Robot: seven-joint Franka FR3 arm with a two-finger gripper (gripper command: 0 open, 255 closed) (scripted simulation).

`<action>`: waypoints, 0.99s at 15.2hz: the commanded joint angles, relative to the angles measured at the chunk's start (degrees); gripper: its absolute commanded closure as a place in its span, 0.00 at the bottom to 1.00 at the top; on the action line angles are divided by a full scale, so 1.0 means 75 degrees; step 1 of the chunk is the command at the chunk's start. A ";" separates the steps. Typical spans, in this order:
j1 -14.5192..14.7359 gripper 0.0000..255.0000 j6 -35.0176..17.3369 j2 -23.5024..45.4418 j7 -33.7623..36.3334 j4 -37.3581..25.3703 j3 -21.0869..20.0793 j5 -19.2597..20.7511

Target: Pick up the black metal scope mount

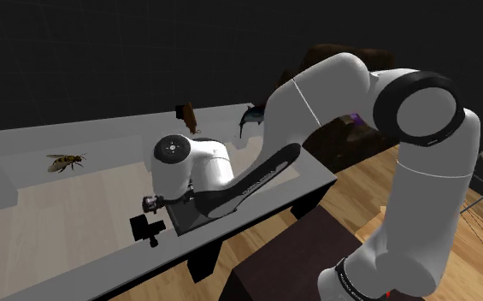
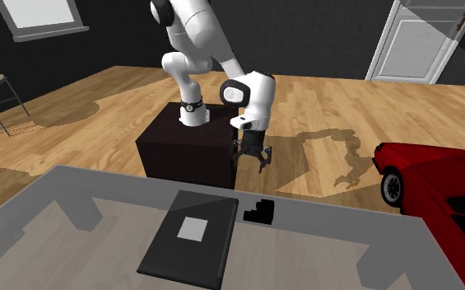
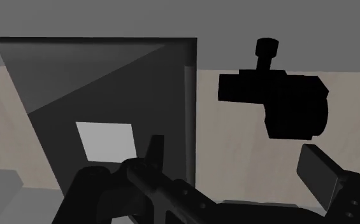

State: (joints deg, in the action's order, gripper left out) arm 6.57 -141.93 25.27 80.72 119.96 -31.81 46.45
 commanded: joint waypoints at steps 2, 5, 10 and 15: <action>0.0540 0.00 0.0134 0.0966 0.0423 -0.0916 0.0341 0.0505; 0.1033 0.00 0.0245 0.1853 0.0685 -0.1831 0.0619 0.0811; 0.1650 0.00 0.0431 0.3072 0.0819 -0.3234 0.0916 0.1021; 0.1794 0.00 0.0230 0.3478 0.1002 -0.3437 0.1111 0.1234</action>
State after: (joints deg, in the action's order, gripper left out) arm 19.76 -139.99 50.84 87.91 94.44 -23.71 55.43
